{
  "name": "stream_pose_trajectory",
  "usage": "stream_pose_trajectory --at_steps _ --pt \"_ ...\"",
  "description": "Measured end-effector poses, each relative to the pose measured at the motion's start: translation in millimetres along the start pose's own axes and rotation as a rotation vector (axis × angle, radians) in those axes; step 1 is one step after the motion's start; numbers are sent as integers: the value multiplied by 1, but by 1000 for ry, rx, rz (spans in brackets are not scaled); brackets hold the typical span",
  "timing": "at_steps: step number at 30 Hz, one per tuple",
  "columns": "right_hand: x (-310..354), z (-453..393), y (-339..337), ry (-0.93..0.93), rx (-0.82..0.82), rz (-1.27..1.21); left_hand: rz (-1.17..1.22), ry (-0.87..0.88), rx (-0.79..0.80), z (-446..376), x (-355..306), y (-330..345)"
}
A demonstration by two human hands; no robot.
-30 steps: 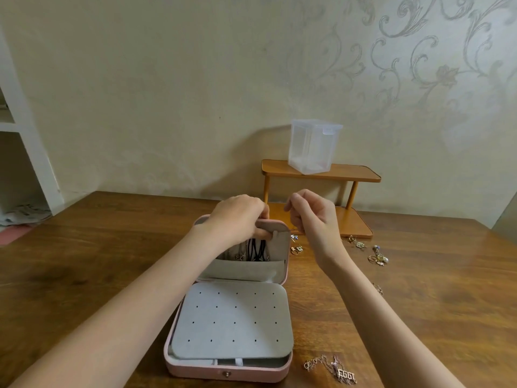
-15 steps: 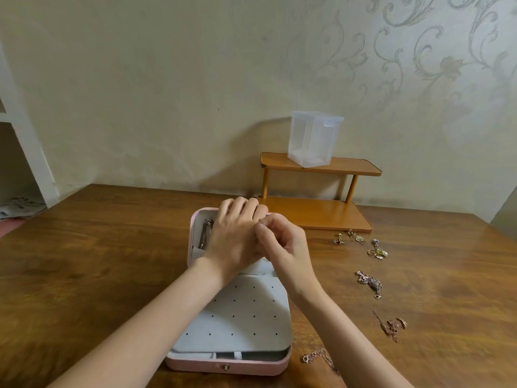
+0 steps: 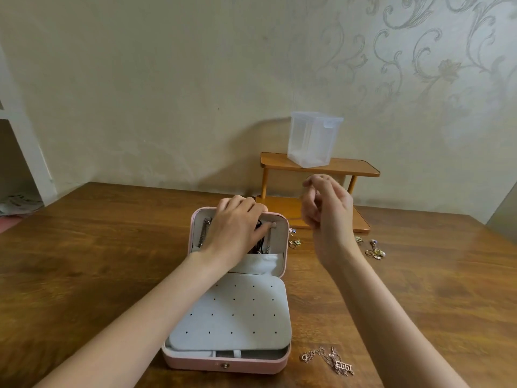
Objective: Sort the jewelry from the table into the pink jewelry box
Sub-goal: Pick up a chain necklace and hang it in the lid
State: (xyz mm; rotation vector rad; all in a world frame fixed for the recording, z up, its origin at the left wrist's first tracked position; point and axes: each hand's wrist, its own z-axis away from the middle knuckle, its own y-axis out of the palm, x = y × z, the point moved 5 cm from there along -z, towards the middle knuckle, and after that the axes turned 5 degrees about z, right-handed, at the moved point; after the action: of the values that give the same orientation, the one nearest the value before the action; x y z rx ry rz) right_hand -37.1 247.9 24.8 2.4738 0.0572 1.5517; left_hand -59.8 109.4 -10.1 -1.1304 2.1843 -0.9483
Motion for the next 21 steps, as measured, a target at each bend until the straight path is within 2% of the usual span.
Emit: stream_pose_trajectory --at_steps 4,7,9,13,19,21 --pt "3 -5 -10 -30 25 372 54 -3 -24 -2 1 -2" --pt "0 -3 -2 -138 171 861 61 -17 -7 -3 -2 -4" --pt "-5 1 2 -176 238 1029 50 -34 29 -4 -2 -4" --pt "-10 11 8 -176 303 858 45 -32 145 -7 -1 0" --pt "-8 7 24 -42 287 492 -10 -44 262 -8 0 0" --pt "-13 5 31 -45 299 440 1 -21 319 -10 0 -4"
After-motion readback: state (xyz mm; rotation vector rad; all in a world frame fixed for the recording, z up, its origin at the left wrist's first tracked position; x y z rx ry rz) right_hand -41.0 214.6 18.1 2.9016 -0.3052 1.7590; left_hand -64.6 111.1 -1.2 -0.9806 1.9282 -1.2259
